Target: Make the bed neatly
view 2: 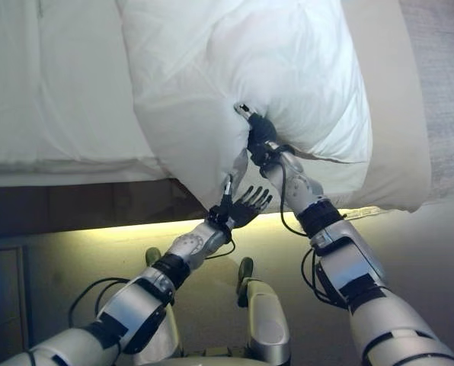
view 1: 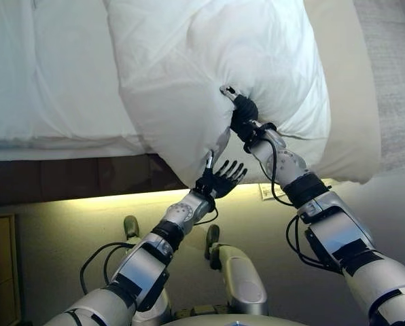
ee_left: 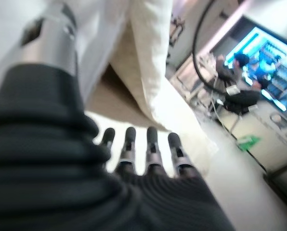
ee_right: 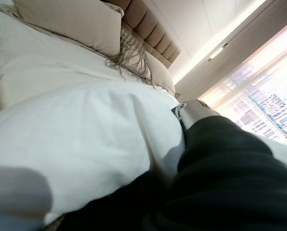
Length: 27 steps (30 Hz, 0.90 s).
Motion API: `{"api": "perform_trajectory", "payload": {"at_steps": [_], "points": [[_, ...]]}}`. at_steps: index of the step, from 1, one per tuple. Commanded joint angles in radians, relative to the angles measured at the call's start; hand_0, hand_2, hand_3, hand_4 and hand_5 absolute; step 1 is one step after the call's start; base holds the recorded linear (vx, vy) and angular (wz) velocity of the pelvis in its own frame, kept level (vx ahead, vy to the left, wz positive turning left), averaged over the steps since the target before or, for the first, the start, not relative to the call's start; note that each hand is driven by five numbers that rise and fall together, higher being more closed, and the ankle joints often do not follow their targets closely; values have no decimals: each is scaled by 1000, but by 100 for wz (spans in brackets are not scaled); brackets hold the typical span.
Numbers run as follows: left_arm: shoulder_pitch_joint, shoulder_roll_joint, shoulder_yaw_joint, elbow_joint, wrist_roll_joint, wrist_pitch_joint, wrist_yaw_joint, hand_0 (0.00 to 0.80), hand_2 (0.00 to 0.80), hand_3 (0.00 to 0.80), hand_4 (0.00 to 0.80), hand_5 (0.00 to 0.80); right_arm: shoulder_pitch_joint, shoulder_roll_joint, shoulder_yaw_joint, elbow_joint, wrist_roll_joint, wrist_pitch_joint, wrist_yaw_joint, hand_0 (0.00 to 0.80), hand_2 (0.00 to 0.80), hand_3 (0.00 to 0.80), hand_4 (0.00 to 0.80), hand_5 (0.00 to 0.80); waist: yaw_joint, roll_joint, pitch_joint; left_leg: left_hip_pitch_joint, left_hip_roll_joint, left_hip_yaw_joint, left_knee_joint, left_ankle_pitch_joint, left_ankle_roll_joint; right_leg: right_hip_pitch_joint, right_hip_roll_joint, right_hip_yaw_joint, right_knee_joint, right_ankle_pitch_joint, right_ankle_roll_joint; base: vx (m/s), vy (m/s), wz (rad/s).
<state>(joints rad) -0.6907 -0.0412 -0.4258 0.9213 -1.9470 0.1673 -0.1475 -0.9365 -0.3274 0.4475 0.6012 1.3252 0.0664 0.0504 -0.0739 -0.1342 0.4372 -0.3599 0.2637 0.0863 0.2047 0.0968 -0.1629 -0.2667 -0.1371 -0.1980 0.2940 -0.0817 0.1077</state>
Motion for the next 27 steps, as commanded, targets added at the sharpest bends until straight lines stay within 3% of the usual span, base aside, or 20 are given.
{"api": "perform_trajectory", "payload": {"at_steps": [1,6,11,19,27], "points": [[-107,-118,44,-25,-25,-38,-130,0,0,0,0,0,-38,26,-17,-248,-16,-7,52,800,800,800,800,800,-7,-25,-48,-3,53,-9,10,-47,-34,-78,-24,34,23,5,3,0,0,0],[-150,-121,84,-57,-25,-124,-222,0,0,0,0,0,0,25,-22,-285,-29,-8,56,800,800,800,800,800,-16,-39,-46,-14,56,-6,11,-50,-36,-90,-22,32,32,-3,1,-7,-1,-9],[-148,-141,125,-140,-25,-321,-227,0,0,0,0,0,17,23,-39,-299,-24,-21,59,800,800,800,800,800,-11,-49,-46,-18,56,-15,7,-53,-38,-89,-20,24,32,-8,1,-2,-2,-1],[-118,-159,136,-320,-25,-687,-139,0,0,0,0,0,54,18,-65,-317,-7,-48,58,800,800,800,800,800,10,-77,-44,-26,63,-30,-1,-55,-37,-74,-14,-7,22,-10,6,-9,-45,7],[-98,-147,126,-407,-25,-920,-3,0,0,0,0,0,68,-10,-76,-260,8,-47,59,800,800,800,800,800,31,-80,-42,-18,59,-42,-12,-56,-37,-50,-14,-37,14,-15,7,-16,-15,7]]}}
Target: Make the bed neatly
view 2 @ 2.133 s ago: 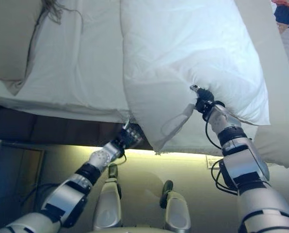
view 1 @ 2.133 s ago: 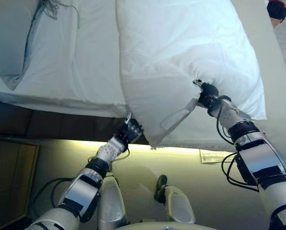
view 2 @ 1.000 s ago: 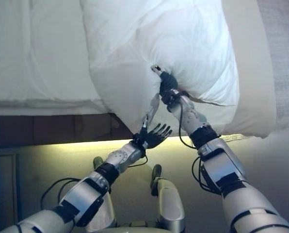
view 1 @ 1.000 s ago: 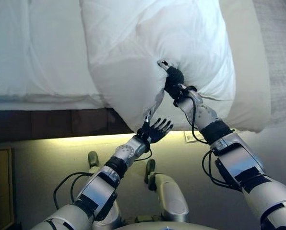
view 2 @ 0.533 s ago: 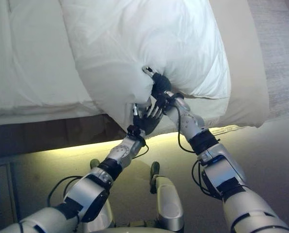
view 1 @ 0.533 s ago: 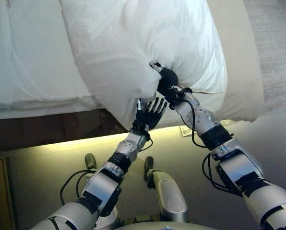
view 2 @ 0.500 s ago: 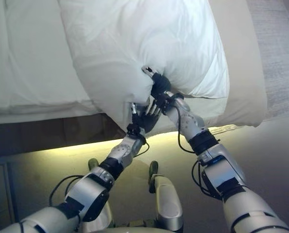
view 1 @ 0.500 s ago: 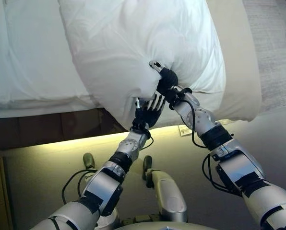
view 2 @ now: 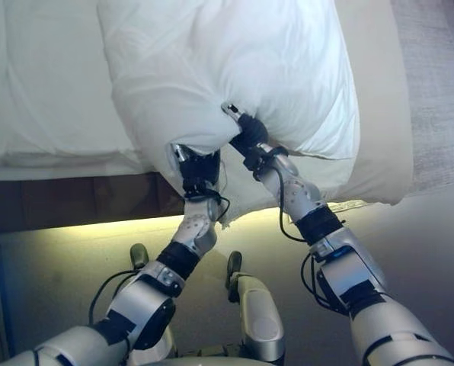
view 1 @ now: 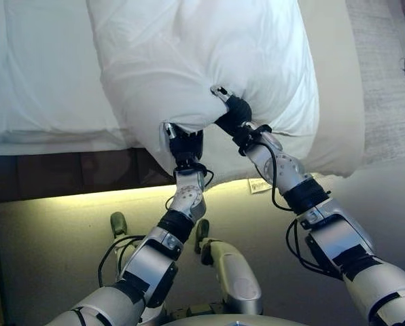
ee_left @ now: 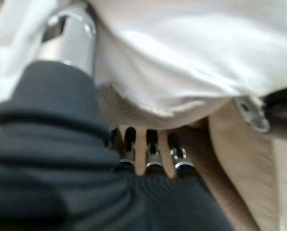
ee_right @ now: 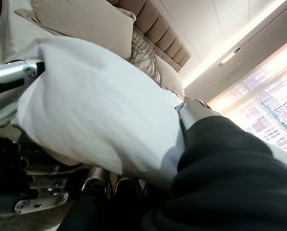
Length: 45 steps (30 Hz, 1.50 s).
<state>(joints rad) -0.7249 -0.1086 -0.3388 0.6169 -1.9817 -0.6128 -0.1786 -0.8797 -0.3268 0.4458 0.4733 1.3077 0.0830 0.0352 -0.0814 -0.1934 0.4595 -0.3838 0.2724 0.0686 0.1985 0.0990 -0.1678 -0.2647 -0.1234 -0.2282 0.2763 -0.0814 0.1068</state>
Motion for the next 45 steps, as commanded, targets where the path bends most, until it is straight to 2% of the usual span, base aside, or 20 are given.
{"api": "perform_trajectory", "payload": {"at_steps": [1,5,8,9,13,15,17,19,25,30,34,39,45], "points": [[-59,-77,33,-110,9,-166,51,0,0,0,0,0,11,-12,-75,-123,32,-63,76,800,800,800,800,800,42,-19,-64,6,49,-26,-5,-59,-31,-50,-30,-10,32,-16,8,-33,1,4],[-34,-75,26,-125,9,-213,83,0,0,0,0,0,6,-13,-72,-82,37,-64,62,800,800,800,800,800,58,-8,-62,14,41,-36,-4,-63,-28,-38,-41,-20,38,-21,9,-7,10,4],[-14,-70,39,-122,9,-198,60,0,0,0,0,0,2,-17,-67,-45,9,-31,56,800,800,800,800,800,72,4,-67,27,32,-41,-7,-64,-27,-22,-51,-26,38,-26,10,-1,36,12],[-11,-69,44,-119,9,-191,51,0,0,0,0,0,1,-20,-65,-34,0,-17,53,0,0,0,0,0,74,7,-68,31,30,-42,-8,-65,-27,-17,-54,-28,38,-28,10,12,39,8],[6,-39,78,-104,9,-142,7,0,0,0,0,0,11,-44,-50,17,-52,63,37,0,0,0,0,0,86,19,-78,55,21,-47,-18,-62,-26,6,-63,-34,32,-29,12,-21,53,11],[5,-18,101,-93,9,-119,-7,0,0,0,0,0,34,-53,-38,42,-85,102,47,0,0,0,0,0,91,25,-81,61,17,-42,-20,-41,-20,15,-72,-44,26,-10,6,-56,69,13],[1,7,128,-83,9,-90,-12,0,0,0,0,0,64,-61,-30,56,-103,118,65,0,0,0,0,0,93,29,-87,79,14,-42,-25,-42,-19,30,-76,-44,23,-11,7,42,55,10],[-9,61,179,-72,9,-39,-37,0,0,0,0,0,131,-74,-30,79,-126,152,100,0,0,0,0,0,94,38,-103,106,9,-42,-30,-47,-19,57,-84,-45,16,-13,8,50,71,5],[-14,170,263,-62,9,37,-48,0,0,0,0,0,314,-49,-54,104,-189,211,168,0,0,0,0,0,89,56,-149,183,-4,-35,-57,-56,-16,134,-95,-48,-25,-6,20,61,71,3],[53,218,305,-58,9,102,-76,0,0,0,0,0,491,-20,-66,112,-254,261,229,0,0,0,0,0,80,80,-210,273,-23,-15,-110,-55,-7,225,-104,-47,-98,12,36,110,116,4],[132,281,351,-30,9,201,-120,0,0,0,0,0,631,-14,-110,144,-319,283,284,0,0,0,0,0,79,110,-276,338,-44,-3,-154,-53,1,287,-116,-42,-145,27,49,144,158,-3],[200,376,436,-12,13,283,-127,0,0,0,0,0,738,-17,-181,224,-374,278,329,0,0,0,0,0,89,141,-345,394,-68,5,-191,-58,10,344,-130,-46,-189,41,63,80,131,-6],[229,443,554,49,9,299,-86,0,0,0,0,0,739,-12,-262,391,-378,234,362,0,0,0,0,0,110,161,-395,437,-90,2,-232,-62,19,386,-135,-57,-237,61,71,-19,60,-4]]}}
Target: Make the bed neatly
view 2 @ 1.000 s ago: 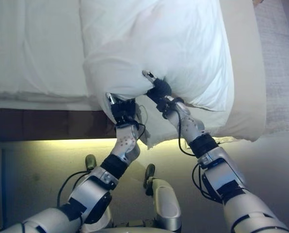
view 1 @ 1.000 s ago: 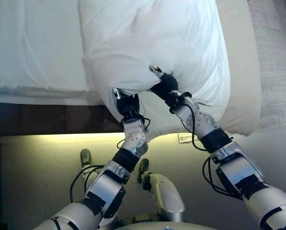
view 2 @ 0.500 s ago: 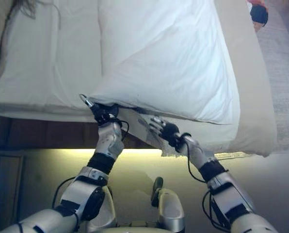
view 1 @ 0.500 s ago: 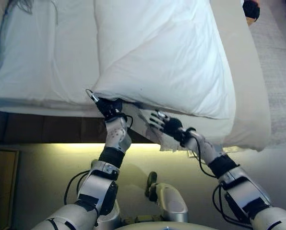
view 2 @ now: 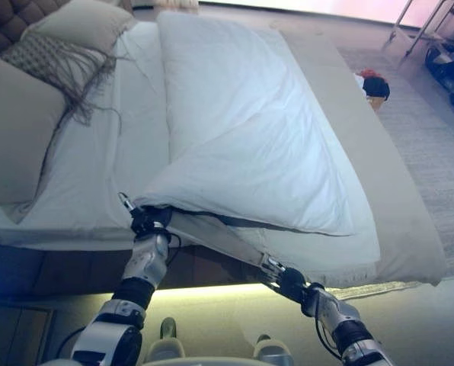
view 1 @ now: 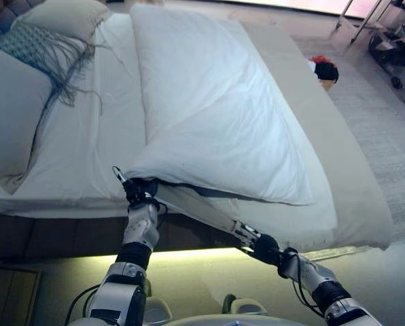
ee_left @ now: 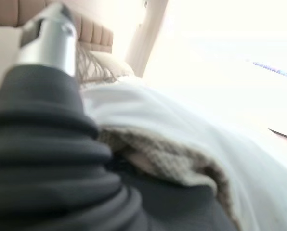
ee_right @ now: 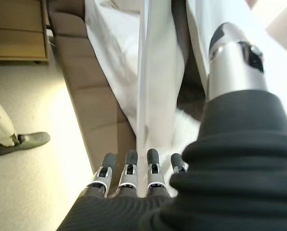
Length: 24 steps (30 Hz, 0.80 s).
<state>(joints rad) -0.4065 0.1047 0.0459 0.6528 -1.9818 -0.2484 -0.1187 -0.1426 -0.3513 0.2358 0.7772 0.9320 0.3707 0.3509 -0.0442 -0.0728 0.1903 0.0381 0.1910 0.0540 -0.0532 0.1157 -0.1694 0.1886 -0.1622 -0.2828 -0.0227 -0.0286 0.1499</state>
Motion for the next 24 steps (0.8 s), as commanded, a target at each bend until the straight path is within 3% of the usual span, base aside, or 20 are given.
{"api": "perform_trajectory", "payload": {"at_steps": [1,9,14,24], "points": [[-84,234,181,25,10,-65,-143,0,0,0,0,0,-1,14,-61,106,-4,-59,53,0,0,0,0,0,77,42,-132,20,-11,15,11,-77,22,-63,-96,-5,55,12,29,-48,7,-4],[57,235,298,124,10,-27,-115,0,0,0,0,0,-6,25,-111,183,-44,-107,90,0,0,0,0,0,129,53,-177,25,-28,-15,-27,-64,25,-36,-84,-35,16,24,26,-9,-3,-1],[170,242,391,209,10,5,-121,0,0,0,0,0,-1,12,-151,208,-65,-96,98,0,0,0,0,0,161,54,-185,18,-30,-33,-28,-64,23,-26,-76,-55,19,5,14,0,0,0],[299,371,593,418,10,10,-80,0,0,0,0,0,-9,-19,-192,276,-92,-99,124,0,0,0,0,0,208,68,-190,0,-28,-50,-32,-57,16,-6,-74,-102,5,-10,8,3,3,2]]}}
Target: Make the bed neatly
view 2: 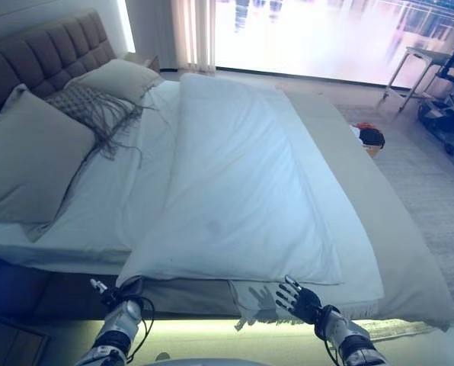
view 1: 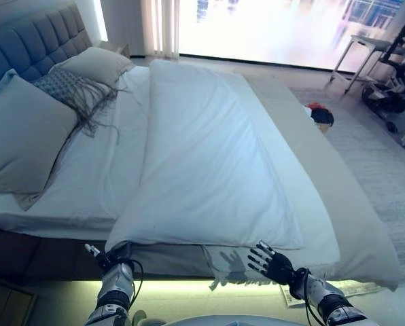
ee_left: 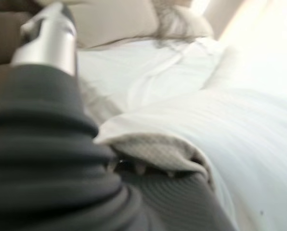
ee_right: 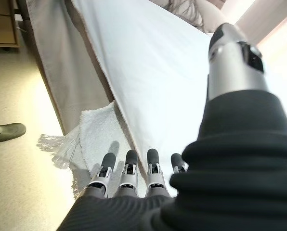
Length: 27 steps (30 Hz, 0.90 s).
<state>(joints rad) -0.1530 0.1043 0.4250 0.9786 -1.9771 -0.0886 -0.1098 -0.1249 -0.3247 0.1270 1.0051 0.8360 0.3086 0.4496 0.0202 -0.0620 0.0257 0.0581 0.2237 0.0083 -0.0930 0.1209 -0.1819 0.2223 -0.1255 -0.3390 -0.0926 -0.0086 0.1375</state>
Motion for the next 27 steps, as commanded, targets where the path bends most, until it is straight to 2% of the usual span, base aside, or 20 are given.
{"api": "perform_trajectory", "payload": {"at_steps": [1,8,11,16,22,26,27], "points": [[58,390,230,111,5,-140,-88,0,0,0,0,0,-25,-48,-84,48,4,-36,26,0,0,0,0,0,148,60,-25,-22,-61,-7,8,-62,28,-39,-110,-50,76,-33,19,3,16,-3],[135,523,336,236,5,-79,-49,0,0,0,0,0,-26,-62,-78,64,0,-52,25,0,0,0,0,0,189,78,-7,-48,-66,-33,15,-56,20,-31,-110,-89,103,-70,11,-8,35,-5],[161,556,356,256,5,-53,-30,0,0,0,0,0,-26,-70,-76,61,9,-54,12,0,0,0,0,0,203,82,-1,-60,-70,-45,15,-51,18,-28,-110,-104,103,-74,9,-26,47,-1],[196,662,395,306,19,38,7,0,0,0,0,0,-34,-101,-67,70,5,-55,20,0,0,0,0,0,228,90,6,-80,-76,-60,15,-42,12,-16,-108,-133,91,-73,9,-29,79,6],[182,716,380,303,47,157,36,0,0,0,0,0,-37,-117,-47,67,-12,-68,19,0,0,0,0,0,245,98,20,-109,-82,-79,22,-32,12,-16,-114,-152,103,-81,8,-37,96,10],[135,713,325,305,66,257,51,0,0,0,0,0,-54,-130,-27,85,-29,-81,27,0,0,0,0,0,252,102,44,-149,-87,-97,48,-34,12,-41,-123,-158,133,-96,2,-46,104,13],[122,709,311,301,65,275,51,0,0,0,0,0,-60,-134,-21,85,-36,-80,29,0,0,0,0,0,249,97,48,-151,-87,-106,47,-49,7,-40,-122,-143,138,-117,4,-36,70,26]]}}
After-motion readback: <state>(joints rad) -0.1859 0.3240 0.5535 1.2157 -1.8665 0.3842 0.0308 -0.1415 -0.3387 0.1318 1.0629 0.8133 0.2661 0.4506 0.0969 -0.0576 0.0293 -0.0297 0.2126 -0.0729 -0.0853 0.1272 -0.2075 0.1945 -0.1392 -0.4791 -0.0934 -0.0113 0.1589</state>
